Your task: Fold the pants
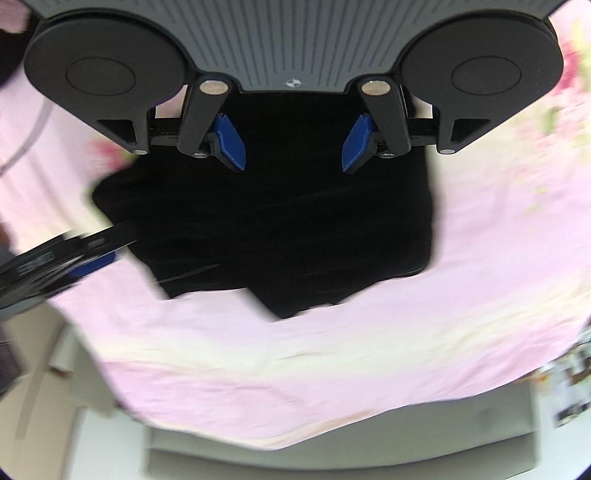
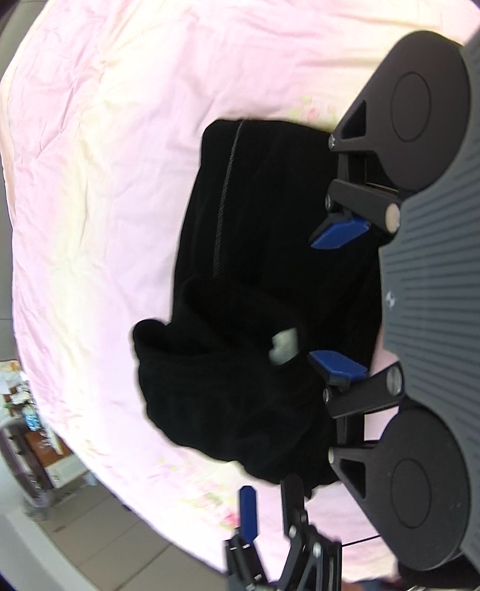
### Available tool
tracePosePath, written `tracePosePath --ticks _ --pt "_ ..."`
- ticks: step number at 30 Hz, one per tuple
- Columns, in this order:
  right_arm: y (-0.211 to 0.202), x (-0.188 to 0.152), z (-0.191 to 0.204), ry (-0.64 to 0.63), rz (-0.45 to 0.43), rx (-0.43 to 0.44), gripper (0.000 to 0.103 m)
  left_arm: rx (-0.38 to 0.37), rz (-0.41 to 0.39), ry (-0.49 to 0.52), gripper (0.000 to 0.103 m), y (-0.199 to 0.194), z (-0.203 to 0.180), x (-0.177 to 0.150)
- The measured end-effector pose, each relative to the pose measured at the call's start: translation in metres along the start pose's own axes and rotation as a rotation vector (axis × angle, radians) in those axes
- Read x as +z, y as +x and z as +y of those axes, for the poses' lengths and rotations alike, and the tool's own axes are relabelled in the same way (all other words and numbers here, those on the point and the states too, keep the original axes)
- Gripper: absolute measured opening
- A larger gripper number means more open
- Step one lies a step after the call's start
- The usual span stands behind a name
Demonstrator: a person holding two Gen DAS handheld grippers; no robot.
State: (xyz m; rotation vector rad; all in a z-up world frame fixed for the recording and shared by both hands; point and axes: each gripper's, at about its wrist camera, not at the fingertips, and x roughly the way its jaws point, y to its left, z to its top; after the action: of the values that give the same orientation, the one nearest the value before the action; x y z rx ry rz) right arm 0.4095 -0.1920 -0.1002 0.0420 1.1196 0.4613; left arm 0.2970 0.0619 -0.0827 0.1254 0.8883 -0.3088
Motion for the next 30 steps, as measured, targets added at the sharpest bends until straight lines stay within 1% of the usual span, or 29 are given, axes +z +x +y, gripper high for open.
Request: tracePosePath --ticks 2,5,7,9,10,12,16,19,21,23,24,25,26,29,30 --pt "0.005 0.012 0.006 0.029 -0.017 0.017 0.059 0.049 0.016 -0.024 0.070 0.000 0.011 0.000" --pt "0.014 0.030 0.018 0.038 -0.044 0.037 0.059 0.082 0.064 -0.062 0.070 0.011 0.037 0.003" --pt "0.023 0.040 0.025 0.035 -0.058 0.045 0.059 0.096 0.105 -0.054 0.070 0.020 0.050 0.003" --pt "0.035 0.050 0.031 0.043 -0.068 0.065 0.059 0.142 0.152 -0.022 0.070 0.030 0.058 0.001" --pt "0.041 0.056 0.032 0.050 -0.075 0.077 0.059 0.153 0.163 -0.014 0.070 0.033 0.060 -0.001" --pt "0.054 0.065 0.035 0.070 -0.087 0.092 0.058 0.142 0.186 -0.022 0.070 0.042 0.066 -0.005" --pt "0.088 0.081 0.029 0.164 -0.064 0.114 0.057 0.109 0.201 -0.044 0.070 0.056 0.075 -0.009" --pt "0.110 0.085 0.019 0.251 -0.058 0.165 0.057 0.088 0.200 -0.066 0.070 0.062 0.081 -0.011" --pt "0.118 0.084 0.013 0.307 -0.056 0.185 0.057 0.076 0.202 -0.085 0.070 0.064 0.083 -0.012" --pt "0.117 0.083 0.014 0.313 -0.045 0.191 0.034 0.071 0.206 -0.097 0.070 0.065 0.087 -0.012" --pt "0.112 0.083 0.017 0.296 -0.050 0.164 0.024 0.068 0.207 -0.096 0.070 0.064 0.086 -0.012" --pt "0.105 0.082 0.019 0.285 -0.059 0.159 0.015 0.064 0.204 -0.092 0.069 0.062 0.086 -0.012" --pt "0.095 0.080 0.020 0.283 -0.083 0.187 0.009 0.059 0.199 -0.085 0.069 0.060 0.085 -0.011" --pt "0.054 0.074 0.033 0.215 -0.145 0.256 0.003 0.033 0.174 -0.067 0.069 0.048 0.084 -0.010" --pt "0.040 0.070 0.039 0.192 -0.155 0.255 0.003 0.022 0.161 -0.064 0.069 0.043 0.083 -0.009"
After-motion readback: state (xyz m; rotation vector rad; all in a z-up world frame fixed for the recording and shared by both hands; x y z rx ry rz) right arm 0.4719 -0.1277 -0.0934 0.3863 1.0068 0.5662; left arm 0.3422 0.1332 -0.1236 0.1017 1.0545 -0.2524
